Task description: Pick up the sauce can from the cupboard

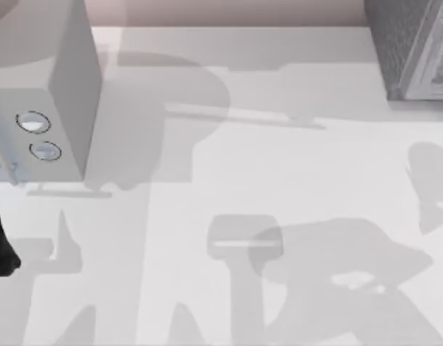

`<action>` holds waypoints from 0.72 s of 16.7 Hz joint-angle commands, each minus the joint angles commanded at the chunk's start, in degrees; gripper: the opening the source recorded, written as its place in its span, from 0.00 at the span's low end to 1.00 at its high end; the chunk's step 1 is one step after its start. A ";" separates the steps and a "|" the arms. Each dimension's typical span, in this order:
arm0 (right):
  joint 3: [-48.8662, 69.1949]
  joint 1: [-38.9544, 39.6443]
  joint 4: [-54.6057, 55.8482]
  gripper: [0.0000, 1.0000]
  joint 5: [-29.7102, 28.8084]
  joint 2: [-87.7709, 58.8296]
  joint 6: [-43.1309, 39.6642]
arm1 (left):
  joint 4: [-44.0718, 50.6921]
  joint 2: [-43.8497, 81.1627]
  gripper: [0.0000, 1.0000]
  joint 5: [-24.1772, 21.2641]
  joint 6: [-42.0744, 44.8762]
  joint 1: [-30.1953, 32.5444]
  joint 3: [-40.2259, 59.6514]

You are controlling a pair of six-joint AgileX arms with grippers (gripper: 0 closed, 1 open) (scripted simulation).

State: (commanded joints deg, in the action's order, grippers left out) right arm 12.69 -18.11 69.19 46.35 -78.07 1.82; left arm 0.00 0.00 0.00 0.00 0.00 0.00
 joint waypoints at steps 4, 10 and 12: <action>2.22 -4.34 15.71 0.00 11.15 -19.01 0.21 | 0.00 0.00 1.00 0.00 0.00 0.00 0.00; 4.30 -8.48 30.81 0.00 21.87 -36.91 0.27 | 0.00 0.00 1.00 0.00 0.00 0.00 0.00; 4.53 -8.93 32.47 0.00 23.05 -38.83 0.26 | 0.00 0.00 1.00 0.00 0.00 0.00 0.00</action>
State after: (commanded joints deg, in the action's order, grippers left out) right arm 17.21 -27.05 101.66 69.40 -116.90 2.08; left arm 0.00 0.00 0.00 0.00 0.00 0.00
